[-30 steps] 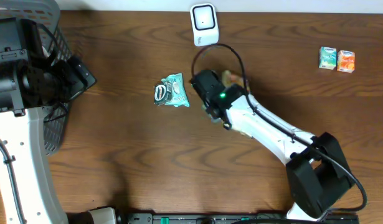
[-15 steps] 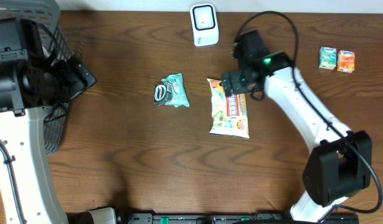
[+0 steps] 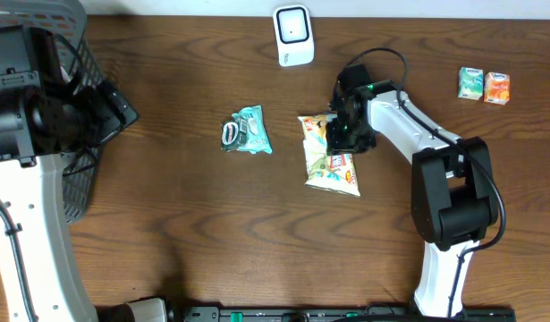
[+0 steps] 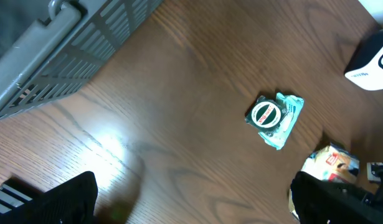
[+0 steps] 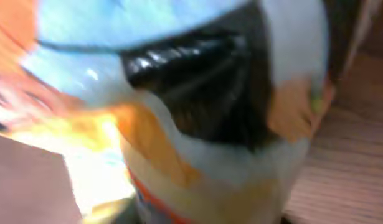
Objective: Scan the item barcode
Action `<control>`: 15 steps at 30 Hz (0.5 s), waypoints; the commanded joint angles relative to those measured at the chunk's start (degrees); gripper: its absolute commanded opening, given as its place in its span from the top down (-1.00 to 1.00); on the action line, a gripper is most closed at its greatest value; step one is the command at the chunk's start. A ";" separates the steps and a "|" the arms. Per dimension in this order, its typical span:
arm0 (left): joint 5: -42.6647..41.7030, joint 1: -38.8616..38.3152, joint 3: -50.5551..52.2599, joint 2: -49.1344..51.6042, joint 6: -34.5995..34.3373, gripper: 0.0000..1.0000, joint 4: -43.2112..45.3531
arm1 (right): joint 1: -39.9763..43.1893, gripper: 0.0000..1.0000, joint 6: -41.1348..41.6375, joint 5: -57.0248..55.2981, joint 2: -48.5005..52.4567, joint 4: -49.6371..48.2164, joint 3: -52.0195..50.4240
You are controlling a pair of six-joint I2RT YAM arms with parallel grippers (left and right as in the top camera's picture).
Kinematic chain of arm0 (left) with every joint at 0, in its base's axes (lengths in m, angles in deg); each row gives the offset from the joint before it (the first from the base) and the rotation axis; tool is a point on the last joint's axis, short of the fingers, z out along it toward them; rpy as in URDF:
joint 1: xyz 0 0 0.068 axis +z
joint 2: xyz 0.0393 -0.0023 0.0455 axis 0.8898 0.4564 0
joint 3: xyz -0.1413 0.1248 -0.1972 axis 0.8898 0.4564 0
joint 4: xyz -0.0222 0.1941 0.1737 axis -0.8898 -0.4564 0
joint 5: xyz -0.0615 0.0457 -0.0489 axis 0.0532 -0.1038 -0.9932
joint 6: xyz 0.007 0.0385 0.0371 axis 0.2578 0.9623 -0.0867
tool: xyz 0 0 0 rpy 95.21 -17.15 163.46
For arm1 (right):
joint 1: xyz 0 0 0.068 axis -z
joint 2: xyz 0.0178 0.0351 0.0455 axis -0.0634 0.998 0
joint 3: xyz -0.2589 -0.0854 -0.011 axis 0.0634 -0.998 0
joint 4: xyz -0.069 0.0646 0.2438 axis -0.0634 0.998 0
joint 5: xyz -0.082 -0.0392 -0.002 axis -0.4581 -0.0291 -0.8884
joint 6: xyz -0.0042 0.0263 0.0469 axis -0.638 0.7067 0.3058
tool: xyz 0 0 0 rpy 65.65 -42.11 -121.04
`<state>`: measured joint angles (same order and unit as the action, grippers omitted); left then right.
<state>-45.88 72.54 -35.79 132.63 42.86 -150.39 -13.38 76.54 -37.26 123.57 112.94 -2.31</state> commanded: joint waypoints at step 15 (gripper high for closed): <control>0.37 0.26 -0.31 -0.09 0.52 -0.96 -0.11 | -1.14 0.98 5.92 -0.17 1.92 -16.90 25.81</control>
<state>-45.88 72.54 -35.79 132.63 42.86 -150.41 -13.80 79.92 -37.52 126.43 100.83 21.23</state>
